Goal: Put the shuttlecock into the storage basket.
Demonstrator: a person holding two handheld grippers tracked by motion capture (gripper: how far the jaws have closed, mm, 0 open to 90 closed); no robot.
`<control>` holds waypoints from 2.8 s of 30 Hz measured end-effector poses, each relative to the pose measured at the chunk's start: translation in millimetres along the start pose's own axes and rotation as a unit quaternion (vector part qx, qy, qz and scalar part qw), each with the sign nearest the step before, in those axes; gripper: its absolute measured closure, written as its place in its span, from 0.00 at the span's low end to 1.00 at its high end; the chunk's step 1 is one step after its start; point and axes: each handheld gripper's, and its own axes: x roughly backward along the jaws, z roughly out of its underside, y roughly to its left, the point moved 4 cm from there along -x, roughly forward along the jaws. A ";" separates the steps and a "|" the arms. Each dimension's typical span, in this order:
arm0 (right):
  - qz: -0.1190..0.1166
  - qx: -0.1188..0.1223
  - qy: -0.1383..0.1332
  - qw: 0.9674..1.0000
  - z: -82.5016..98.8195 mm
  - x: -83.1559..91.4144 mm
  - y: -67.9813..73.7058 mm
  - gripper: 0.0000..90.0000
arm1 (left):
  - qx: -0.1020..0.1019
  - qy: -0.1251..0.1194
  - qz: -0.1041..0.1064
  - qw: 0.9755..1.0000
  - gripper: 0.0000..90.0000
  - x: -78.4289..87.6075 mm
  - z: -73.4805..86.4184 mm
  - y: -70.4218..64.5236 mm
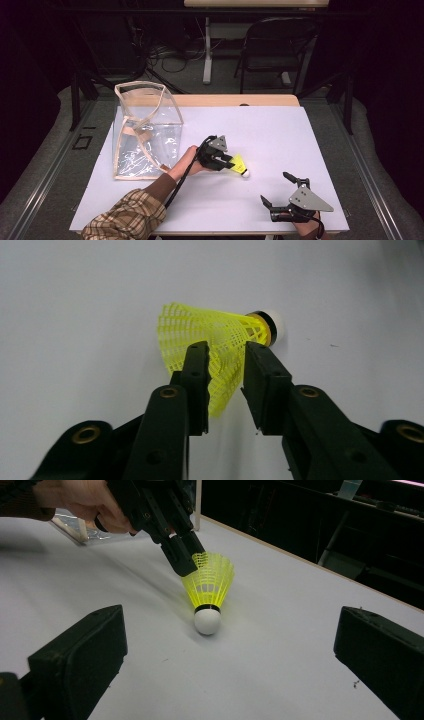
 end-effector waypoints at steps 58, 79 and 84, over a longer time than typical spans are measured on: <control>0.001 0.001 0.000 1.000 -0.2 0.3 -0.3 0.00 | -0.069 -0.035 -0.005 0.997 0.99 40.7 -38.4 -21.0; 0.000 0.000 0.002 1.000 -0.1 0.3 -0.1 0.00 | -0.062 -0.060 -0.029 0.996 0.99 60.9 -46.8 -18.4; 0.000 0.000 0.002 1.000 -0.1 0.4 -0.2 0.00 | -0.060 -0.066 -0.036 0.995 0.99 66.6 -48.6 -17.2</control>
